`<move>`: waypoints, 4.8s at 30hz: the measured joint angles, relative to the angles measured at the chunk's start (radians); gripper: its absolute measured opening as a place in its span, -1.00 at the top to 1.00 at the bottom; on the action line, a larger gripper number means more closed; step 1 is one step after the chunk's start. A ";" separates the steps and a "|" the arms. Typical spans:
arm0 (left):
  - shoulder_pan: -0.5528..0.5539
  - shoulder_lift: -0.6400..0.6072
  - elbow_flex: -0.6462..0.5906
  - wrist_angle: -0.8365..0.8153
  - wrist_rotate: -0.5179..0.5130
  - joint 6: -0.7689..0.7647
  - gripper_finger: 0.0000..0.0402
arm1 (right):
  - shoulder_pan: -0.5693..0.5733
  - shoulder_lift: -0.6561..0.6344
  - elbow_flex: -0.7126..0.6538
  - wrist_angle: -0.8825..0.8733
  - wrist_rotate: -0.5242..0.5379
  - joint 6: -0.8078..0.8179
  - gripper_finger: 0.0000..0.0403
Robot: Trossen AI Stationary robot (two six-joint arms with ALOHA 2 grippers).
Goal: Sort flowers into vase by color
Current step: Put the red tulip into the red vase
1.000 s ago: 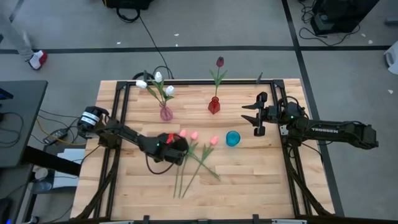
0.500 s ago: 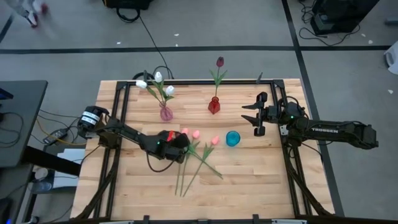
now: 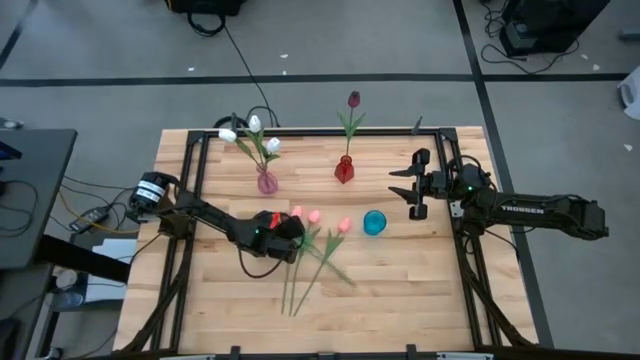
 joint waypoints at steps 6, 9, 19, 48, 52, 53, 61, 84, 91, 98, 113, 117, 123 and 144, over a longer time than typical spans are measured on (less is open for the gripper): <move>-0.024 0.002 0.002 0.068 0.000 0.049 0.96 | 0.000 0.000 0.000 -0.008 -0.010 0.000 0.07; -0.029 0.000 0.002 0.118 -0.027 0.122 0.95 | 0.000 0.000 0.000 -0.008 -0.042 0.000 0.07; -0.011 -0.053 0.086 0.132 -0.117 0.466 0.93 | -0.004 0.000 0.000 0.001 -0.043 0.000 0.07; 0.064 -0.064 0.139 0.111 0.036 0.992 0.31 | -0.009 0.000 0.000 -0.001 -0.044 0.000 0.07; 0.079 -0.064 0.139 0.099 0.151 0.996 0.14 | -0.009 0.000 0.000 -0.009 -0.044 0.000 0.07; 0.079 -0.064 0.139 0.090 0.173 0.975 0.12 | -0.009 0.000 0.000 -0.009 -0.044 -0.001 0.07; 0.079 -0.064 0.139 -0.080 0.241 0.769 0.16 | -0.009 0.000 0.000 -0.009 -0.034 -0.018 0.07; 0.126 -0.037 0.138 0.094 0.162 0.758 0.20 | -0.009 0.000 0.000 -0.012 -0.034 -0.015 0.07; 0.117 -0.087 0.139 -0.085 0.196 0.706 0.20 | -0.008 0.000 0.000 -0.013 -0.029 -0.018 0.07; 0.104 -0.095 0.139 -0.239 0.217 0.649 0.20 | -0.009 0.000 0.000 -0.010 -0.026 -0.018 0.07; 0.113 0.002 0.139 -0.194 0.211 0.694 0.20 | -0.009 0.000 0.000 -0.007 -0.026 -0.017 0.07; 0.113 0.027 0.139 -0.173 0.194 0.717 0.20 | -0.009 0.000 0.000 -0.007 -0.026 -0.016 0.07; 0.113 0.036 0.139 -0.151 0.149 0.746 0.25 | -0.008 0.000 0.000 -0.007 -0.026 -0.017 0.07; 0.113 -0.032 0.390 -0.115 -0.012 1.246 0.92 | -0.033 -0.010 0.000 -0.031 -0.041 -0.007 0.07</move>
